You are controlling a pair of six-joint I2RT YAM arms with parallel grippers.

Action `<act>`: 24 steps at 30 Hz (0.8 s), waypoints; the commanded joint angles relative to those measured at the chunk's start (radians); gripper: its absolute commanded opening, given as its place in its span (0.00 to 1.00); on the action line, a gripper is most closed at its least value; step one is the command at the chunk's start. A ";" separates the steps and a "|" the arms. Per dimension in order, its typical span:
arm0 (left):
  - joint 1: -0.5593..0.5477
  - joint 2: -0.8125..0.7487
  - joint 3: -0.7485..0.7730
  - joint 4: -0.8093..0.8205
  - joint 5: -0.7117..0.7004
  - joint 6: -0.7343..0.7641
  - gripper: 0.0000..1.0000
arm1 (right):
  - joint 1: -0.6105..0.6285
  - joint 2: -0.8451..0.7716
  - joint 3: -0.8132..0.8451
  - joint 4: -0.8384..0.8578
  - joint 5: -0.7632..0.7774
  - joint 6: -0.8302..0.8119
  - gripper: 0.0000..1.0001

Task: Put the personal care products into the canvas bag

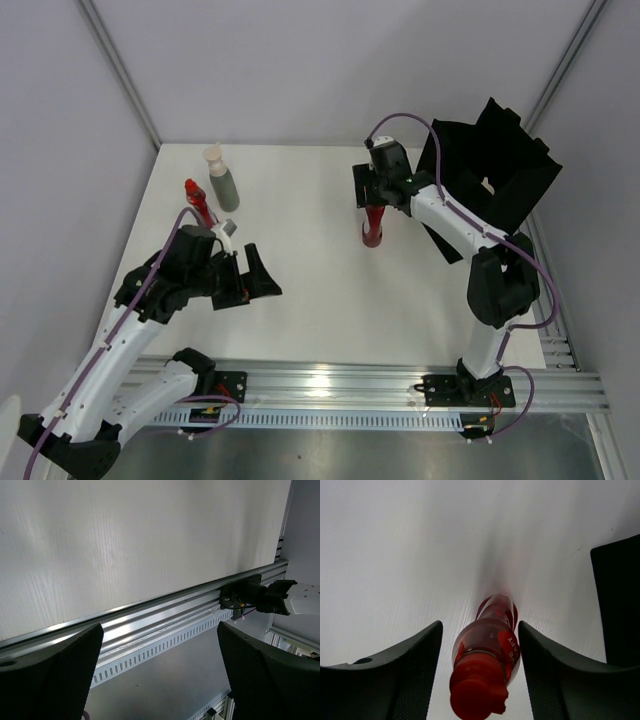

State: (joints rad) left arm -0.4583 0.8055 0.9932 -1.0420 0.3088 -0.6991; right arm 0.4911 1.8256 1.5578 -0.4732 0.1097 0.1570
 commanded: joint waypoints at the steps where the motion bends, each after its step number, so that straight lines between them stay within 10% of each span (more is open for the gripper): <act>1: -0.005 -0.002 0.018 0.002 -0.002 0.024 0.99 | 0.024 -0.009 -0.010 0.058 0.091 0.026 0.70; 10: -0.005 -0.019 0.009 -0.006 -0.008 0.032 0.99 | 0.056 0.027 0.001 0.016 0.274 0.093 0.87; 24: -0.005 -0.048 0.009 -0.052 -0.028 0.041 0.99 | 0.078 0.072 -0.028 0.016 0.344 0.148 0.79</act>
State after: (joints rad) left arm -0.4583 0.7715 0.9932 -1.0794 0.2909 -0.6792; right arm 0.5636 1.8858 1.5269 -0.4805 0.4183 0.2882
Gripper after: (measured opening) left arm 0.993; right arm 0.800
